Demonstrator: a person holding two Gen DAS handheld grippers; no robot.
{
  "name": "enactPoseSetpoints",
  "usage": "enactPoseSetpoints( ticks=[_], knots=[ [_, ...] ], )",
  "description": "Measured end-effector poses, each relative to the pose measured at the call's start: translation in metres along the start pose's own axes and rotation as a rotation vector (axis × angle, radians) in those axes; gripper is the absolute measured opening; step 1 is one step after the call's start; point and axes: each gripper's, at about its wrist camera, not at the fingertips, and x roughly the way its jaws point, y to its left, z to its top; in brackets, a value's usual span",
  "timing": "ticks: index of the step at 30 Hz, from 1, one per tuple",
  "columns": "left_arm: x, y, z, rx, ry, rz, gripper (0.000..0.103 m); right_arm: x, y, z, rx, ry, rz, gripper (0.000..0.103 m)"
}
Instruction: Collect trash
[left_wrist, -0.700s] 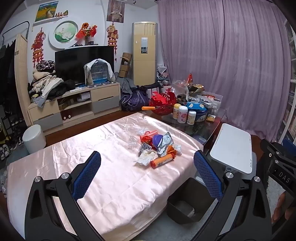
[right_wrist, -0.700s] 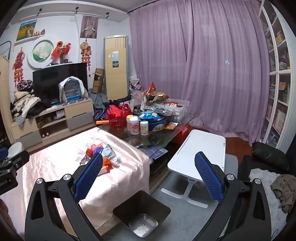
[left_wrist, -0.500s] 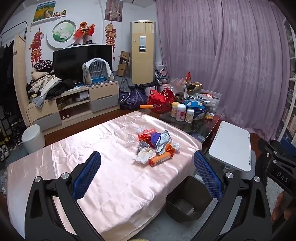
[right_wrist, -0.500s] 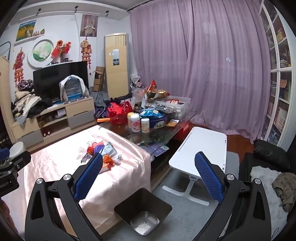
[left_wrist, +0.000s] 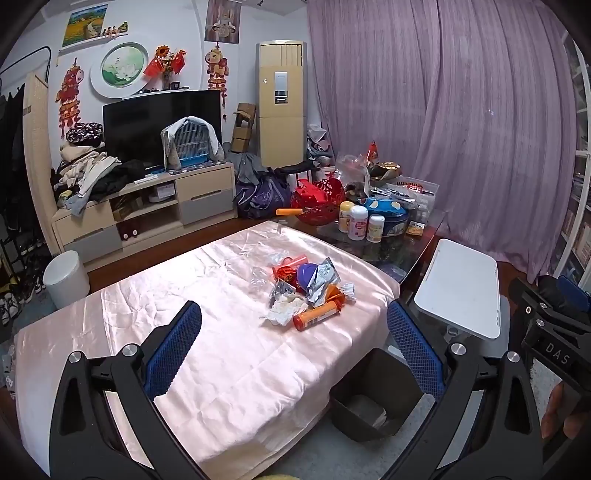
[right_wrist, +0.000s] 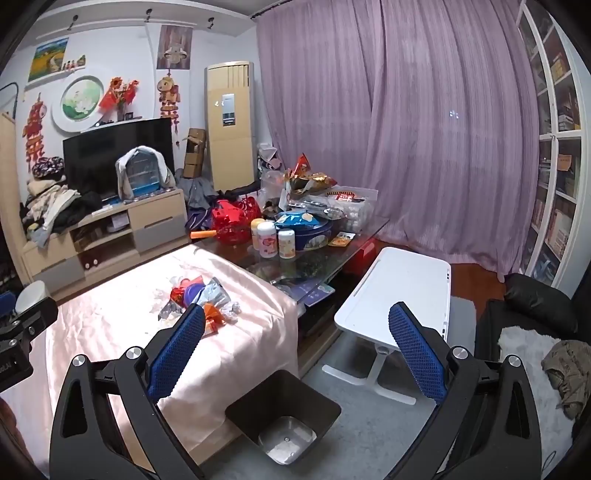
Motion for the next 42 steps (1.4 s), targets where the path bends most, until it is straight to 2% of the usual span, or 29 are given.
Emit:
enactPoseSetpoints(
  ticks=[42],
  knots=[
    [0.0069, -0.0096, -0.0097, 0.005, 0.018, -0.009, 0.095, -0.0008, -0.0039, -0.0037, 0.013, 0.011, 0.003, 0.100]
  ],
)
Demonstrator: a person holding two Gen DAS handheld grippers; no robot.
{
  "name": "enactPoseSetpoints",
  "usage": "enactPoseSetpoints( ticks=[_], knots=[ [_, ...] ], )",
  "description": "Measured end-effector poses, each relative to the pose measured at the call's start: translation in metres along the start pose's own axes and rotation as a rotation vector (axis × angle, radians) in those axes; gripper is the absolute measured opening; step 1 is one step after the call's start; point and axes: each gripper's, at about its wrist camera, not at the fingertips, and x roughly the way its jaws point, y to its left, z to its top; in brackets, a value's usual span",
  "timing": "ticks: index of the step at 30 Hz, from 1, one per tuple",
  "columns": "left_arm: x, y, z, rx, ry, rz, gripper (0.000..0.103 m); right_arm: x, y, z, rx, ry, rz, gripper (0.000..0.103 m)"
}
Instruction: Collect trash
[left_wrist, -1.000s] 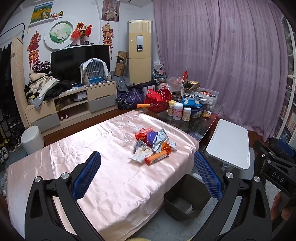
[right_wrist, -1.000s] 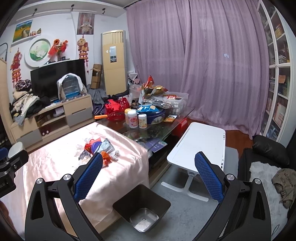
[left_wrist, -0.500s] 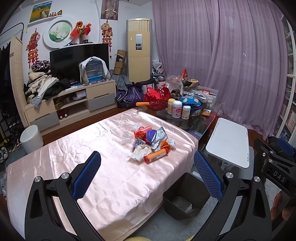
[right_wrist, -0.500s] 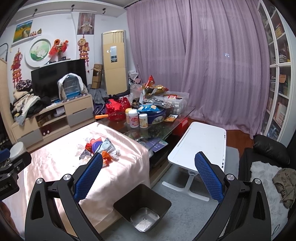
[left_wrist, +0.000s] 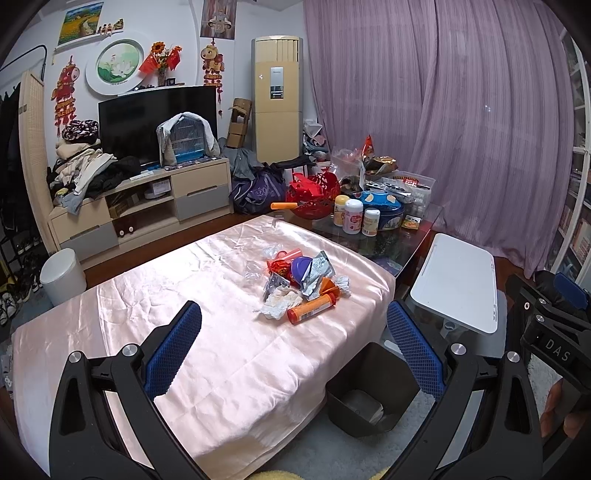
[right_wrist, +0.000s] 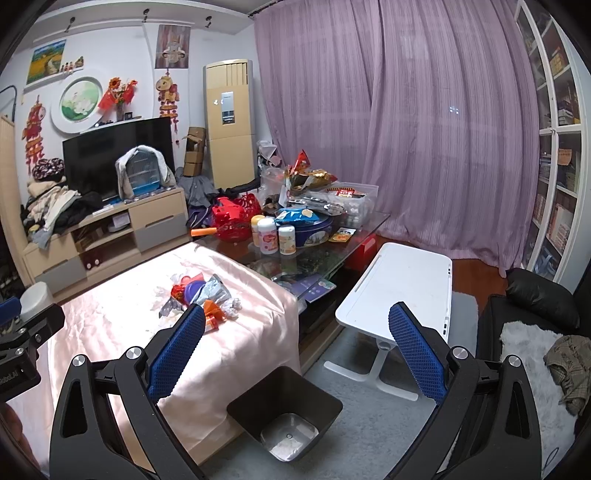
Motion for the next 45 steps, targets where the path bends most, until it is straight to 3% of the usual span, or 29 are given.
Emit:
enactPoseSetpoints(
  ticks=[21, 27, 32, 37, 45],
  knots=[
    [0.007, 0.004, -0.011, -0.001, 0.008, -0.005, 0.095, 0.008, 0.002, -0.005, 0.001, 0.014, -0.001, 0.100],
    [0.021, 0.022, -0.011, -0.023, 0.025, 0.027, 0.095, 0.023, 0.001, -0.006, -0.003, 0.013, 0.009, 0.100],
    [0.046, 0.038, -0.011, -0.039, 0.067, 0.064, 0.095, 0.044, 0.013, -0.014, -0.033, 0.005, 0.080, 0.100],
    [0.080, 0.049, -0.015, -0.018, 0.123, 0.098, 0.095, 0.078, 0.024, -0.019, -0.067, 0.016, 0.034, 0.100],
    [0.151, 0.072, -0.033, -0.011, 0.272, 0.102, 0.095, 0.153, 0.024, -0.037, 0.019, 0.174, 0.113, 0.100]
  ],
)
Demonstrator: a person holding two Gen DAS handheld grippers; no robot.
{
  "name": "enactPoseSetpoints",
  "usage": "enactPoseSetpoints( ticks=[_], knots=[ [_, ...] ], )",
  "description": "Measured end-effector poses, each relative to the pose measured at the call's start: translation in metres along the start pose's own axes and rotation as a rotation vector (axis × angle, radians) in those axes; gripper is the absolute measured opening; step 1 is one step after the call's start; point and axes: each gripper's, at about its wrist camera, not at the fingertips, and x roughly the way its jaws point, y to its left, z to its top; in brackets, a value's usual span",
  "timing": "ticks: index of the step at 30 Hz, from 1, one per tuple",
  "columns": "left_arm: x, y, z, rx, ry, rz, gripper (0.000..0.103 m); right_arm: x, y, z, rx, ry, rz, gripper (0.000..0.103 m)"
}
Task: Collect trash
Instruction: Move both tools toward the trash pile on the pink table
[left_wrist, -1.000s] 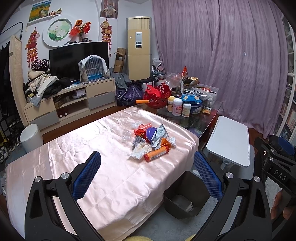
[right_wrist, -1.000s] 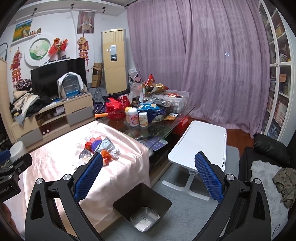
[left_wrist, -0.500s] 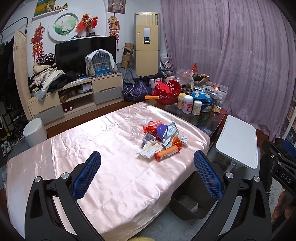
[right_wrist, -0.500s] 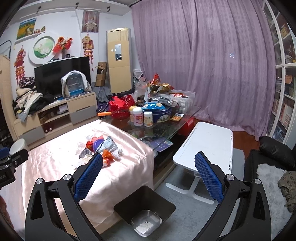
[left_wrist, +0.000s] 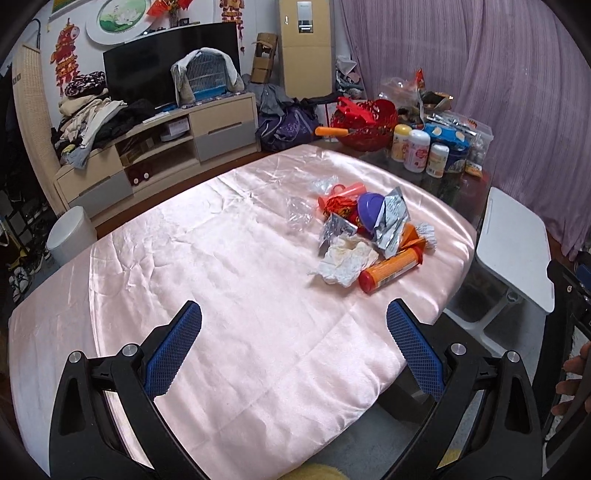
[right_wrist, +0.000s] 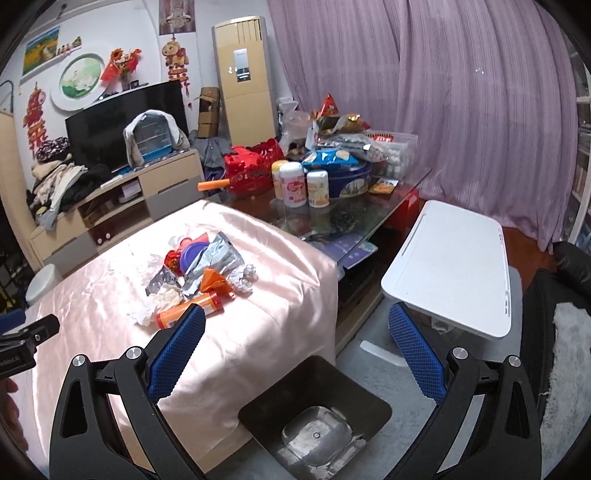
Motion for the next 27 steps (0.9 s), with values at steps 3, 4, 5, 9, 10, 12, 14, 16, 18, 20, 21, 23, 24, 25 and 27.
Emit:
enactPoseSetpoints(
  ticks=[3, 4, 5, 9, 10, 12, 14, 16, 18, 20, 21, 23, 24, 25, 27],
  knots=[
    [0.028, -0.002, -0.002, 0.023, 0.054, -0.006, 0.095, 0.031, 0.011, -0.006, -0.027, 0.054, 0.000, 0.100],
    [0.038, -0.003, -0.002, 0.029, 0.071, -0.009, 0.095, 0.039, 0.015, -0.008, -0.034, 0.071, 0.002, 0.100],
    [0.046, -0.003, -0.002, 0.035, 0.086, -0.012, 0.095, 0.049, 0.019, -0.009, -0.039, 0.089, 0.009, 0.100],
    [0.076, -0.003, 0.000, 0.050, 0.119, -0.029, 0.095, 0.084, 0.032, -0.003, -0.064, 0.124, 0.016, 0.100],
    [0.083, -0.004, 0.003, 0.049, 0.121, -0.034, 0.095, 0.093, 0.034, -0.001, -0.075, 0.127, 0.014, 0.100],
    [0.093, -0.004, 0.007, 0.042, 0.131, -0.058, 0.095, 0.111, 0.036, 0.004, -0.078, 0.143, 0.014, 0.100],
    [0.105, -0.005, 0.013, 0.031, 0.137, -0.084, 0.093, 0.127, 0.034, 0.008, -0.061, 0.160, 0.039, 0.100],
    [0.114, -0.007, 0.021, 0.026, 0.140, -0.097, 0.087, 0.140, 0.033, 0.016, -0.045, 0.175, 0.070, 0.100],
    [0.121, -0.011, 0.030, 0.024, 0.138, -0.111, 0.082, 0.149, 0.034, 0.023, -0.034, 0.173, 0.084, 0.100],
    [0.127, -0.019, 0.037, 0.033, 0.140, -0.124, 0.076, 0.157, 0.035, 0.028, -0.031, 0.177, 0.098, 0.098],
    [0.129, -0.022, 0.040, 0.039, 0.143, -0.133, 0.075, 0.161, 0.037, 0.030, -0.035, 0.187, 0.115, 0.088],
    [0.136, -0.030, 0.042, 0.053, 0.156, -0.153, 0.068, 0.171, 0.042, 0.030, -0.043, 0.217, 0.156, 0.070],
    [0.140, -0.033, 0.043, 0.059, 0.165, -0.160, 0.066, 0.174, 0.045, 0.029, -0.045, 0.228, 0.172, 0.065],
    [0.144, -0.035, 0.043, 0.063, 0.175, -0.163, 0.059, 0.179, 0.047, 0.029, -0.048, 0.240, 0.185, 0.063],
    [0.154, -0.036, 0.044, 0.060, 0.196, -0.167, 0.050, 0.186, 0.052, 0.028, -0.058, 0.251, 0.189, 0.059]
  ],
)
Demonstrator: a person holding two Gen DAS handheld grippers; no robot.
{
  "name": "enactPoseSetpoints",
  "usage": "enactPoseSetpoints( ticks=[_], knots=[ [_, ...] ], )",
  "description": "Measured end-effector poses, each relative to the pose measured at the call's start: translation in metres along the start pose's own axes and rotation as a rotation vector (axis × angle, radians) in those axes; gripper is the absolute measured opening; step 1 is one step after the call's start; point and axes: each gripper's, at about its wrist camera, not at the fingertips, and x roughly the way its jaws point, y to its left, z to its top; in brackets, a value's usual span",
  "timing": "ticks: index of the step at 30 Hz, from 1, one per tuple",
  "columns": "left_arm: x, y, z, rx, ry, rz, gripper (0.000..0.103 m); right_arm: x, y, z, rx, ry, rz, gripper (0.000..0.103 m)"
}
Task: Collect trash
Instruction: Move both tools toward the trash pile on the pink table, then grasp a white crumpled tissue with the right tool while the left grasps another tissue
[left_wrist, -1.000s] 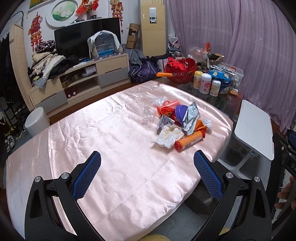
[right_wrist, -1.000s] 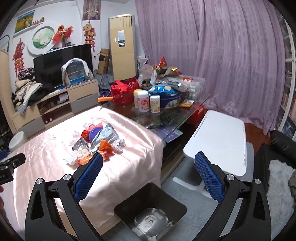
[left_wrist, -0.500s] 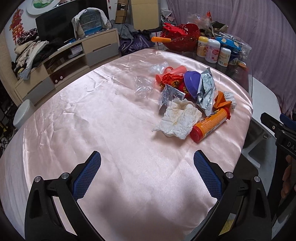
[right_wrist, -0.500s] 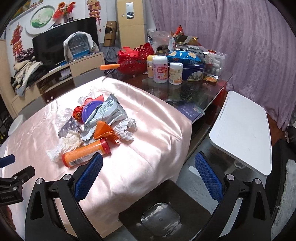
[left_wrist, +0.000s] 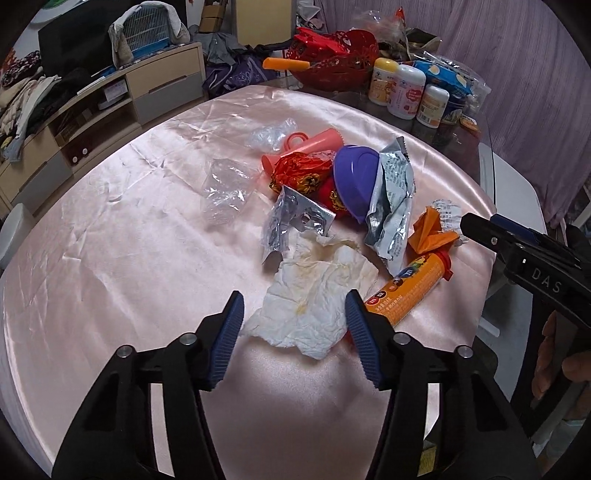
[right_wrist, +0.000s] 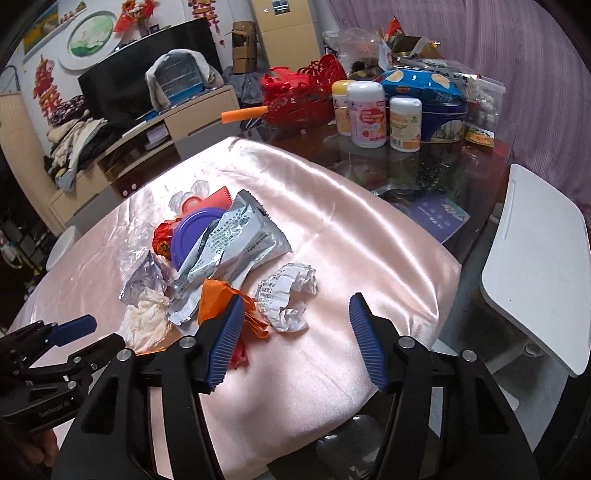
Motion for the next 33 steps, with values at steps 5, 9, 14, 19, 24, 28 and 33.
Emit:
enactPoseSetpoints(
  ticks=[5, 9, 14, 19, 24, 28, 33],
  knots=[
    [0.018, 0.003, 0.001, -0.016, 0.037, -0.018, 0.042, 0.023, -0.006, 0.003, 0.016, 0.045, 0.005, 0.056],
    [0.029, 0.004, 0.003, -0.017, 0.057, -0.032, 0.031, 0.037, -0.008, 0.005, 0.022, 0.070, 0.035, 0.041],
    [0.026, 0.011, 0.006, -0.029, 0.054, -0.037, 0.005, 0.033, 0.002, 0.014, -0.021, 0.040, 0.041, 0.009],
    [0.000, 0.018, 0.010, -0.045, -0.003, -0.026, 0.002, 0.008, 0.006, 0.023, -0.039, -0.009, 0.042, 0.007],
    [-0.049, 0.013, 0.008, -0.049, -0.100, -0.029, 0.002, -0.032, -0.001, 0.023, -0.035, -0.064, 0.029, 0.007],
    [-0.085, -0.011, 0.000, -0.022, -0.151, -0.069, 0.002, -0.072, -0.012, 0.008, -0.036, -0.090, 0.009, 0.007],
    [-0.103, -0.055, -0.025, 0.031, -0.144, -0.149, 0.002, -0.108, -0.037, -0.026, 0.004, -0.080, 0.014, 0.007]
  ],
)
